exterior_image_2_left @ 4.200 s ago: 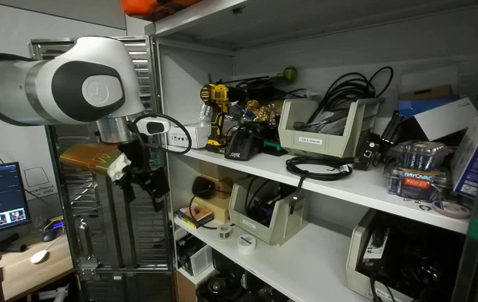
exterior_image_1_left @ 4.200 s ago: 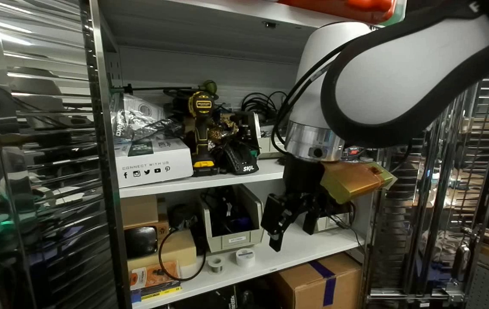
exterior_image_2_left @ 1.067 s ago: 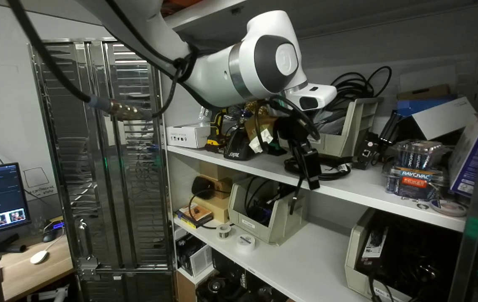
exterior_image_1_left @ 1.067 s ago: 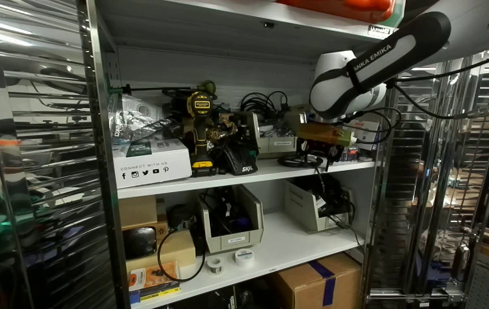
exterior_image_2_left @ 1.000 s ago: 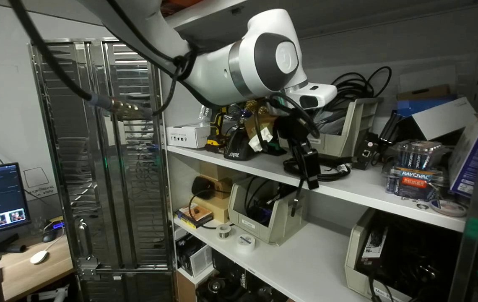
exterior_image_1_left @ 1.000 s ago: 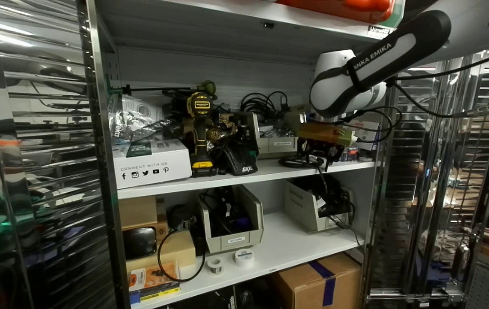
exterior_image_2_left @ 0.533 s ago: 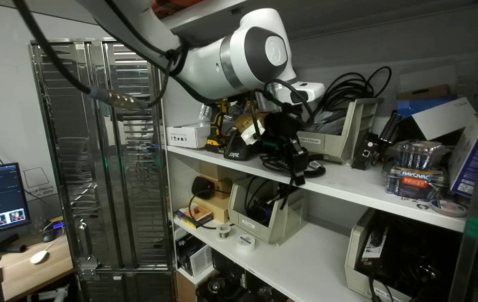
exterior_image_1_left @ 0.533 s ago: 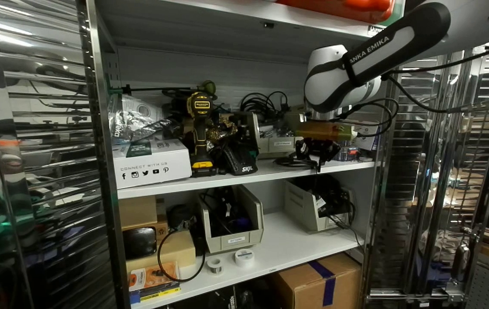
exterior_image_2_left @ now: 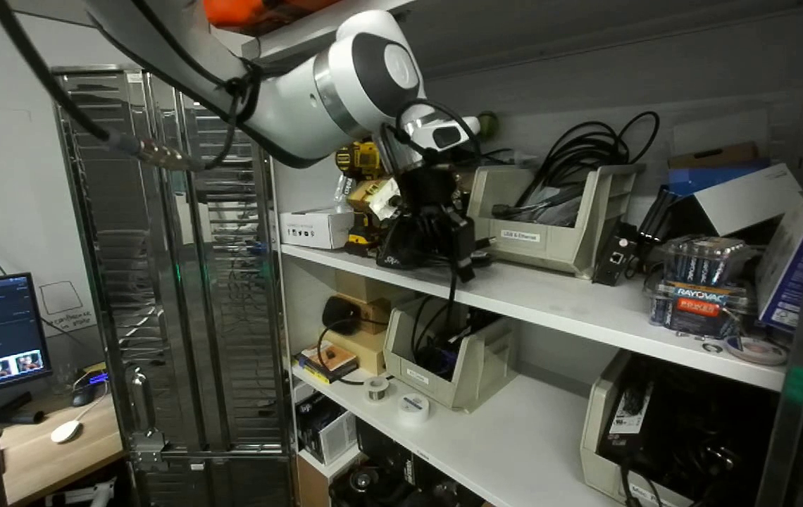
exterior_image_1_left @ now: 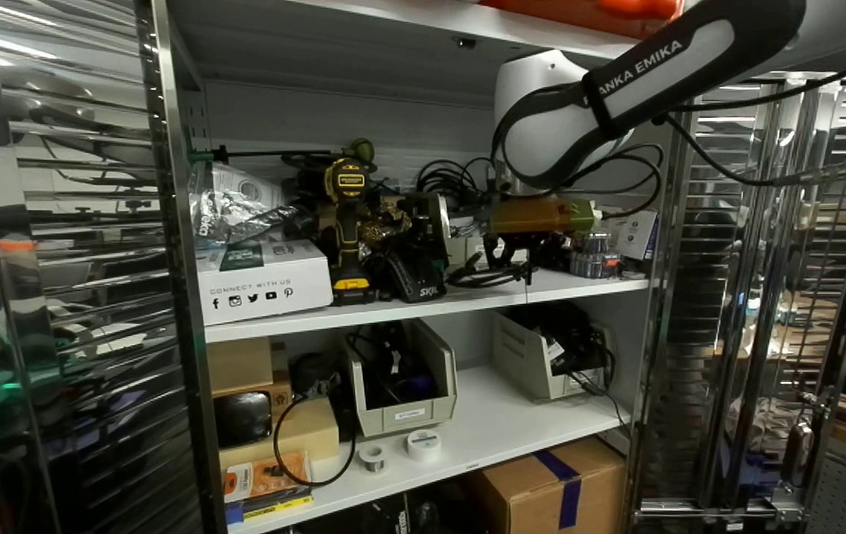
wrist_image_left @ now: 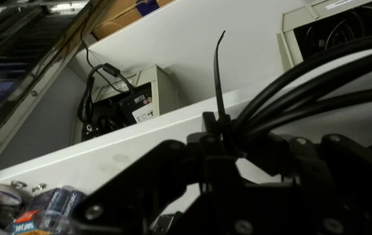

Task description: Put the black cable into the compartment.

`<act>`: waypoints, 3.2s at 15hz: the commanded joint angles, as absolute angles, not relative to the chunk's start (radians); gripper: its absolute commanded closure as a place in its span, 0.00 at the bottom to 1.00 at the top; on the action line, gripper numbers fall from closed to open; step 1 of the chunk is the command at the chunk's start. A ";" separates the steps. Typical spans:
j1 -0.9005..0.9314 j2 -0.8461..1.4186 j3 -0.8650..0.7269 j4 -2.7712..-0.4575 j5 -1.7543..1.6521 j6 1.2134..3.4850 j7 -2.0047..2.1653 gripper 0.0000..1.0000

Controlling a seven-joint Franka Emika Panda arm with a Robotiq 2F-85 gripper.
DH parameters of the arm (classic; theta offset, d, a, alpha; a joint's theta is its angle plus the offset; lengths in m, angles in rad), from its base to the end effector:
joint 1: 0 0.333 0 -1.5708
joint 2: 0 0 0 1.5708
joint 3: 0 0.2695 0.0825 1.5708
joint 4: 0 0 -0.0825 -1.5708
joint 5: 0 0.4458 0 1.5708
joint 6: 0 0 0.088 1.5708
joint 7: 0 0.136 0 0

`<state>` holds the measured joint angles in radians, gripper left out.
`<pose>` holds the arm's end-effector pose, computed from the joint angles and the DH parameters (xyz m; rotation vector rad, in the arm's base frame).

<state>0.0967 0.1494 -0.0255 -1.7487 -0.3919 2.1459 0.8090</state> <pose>0.6907 0.0244 0.4166 2.7599 -0.7981 0.5441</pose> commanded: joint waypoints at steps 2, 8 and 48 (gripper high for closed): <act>0.117 0.006 -0.011 -1.836 -0.577 2.167 0.872 0.95; 0.085 -0.053 0.022 -1.855 -0.835 2.136 1.108 0.96; 0.022 0.617 0.072 -0.986 -0.863 2.286 1.283 0.19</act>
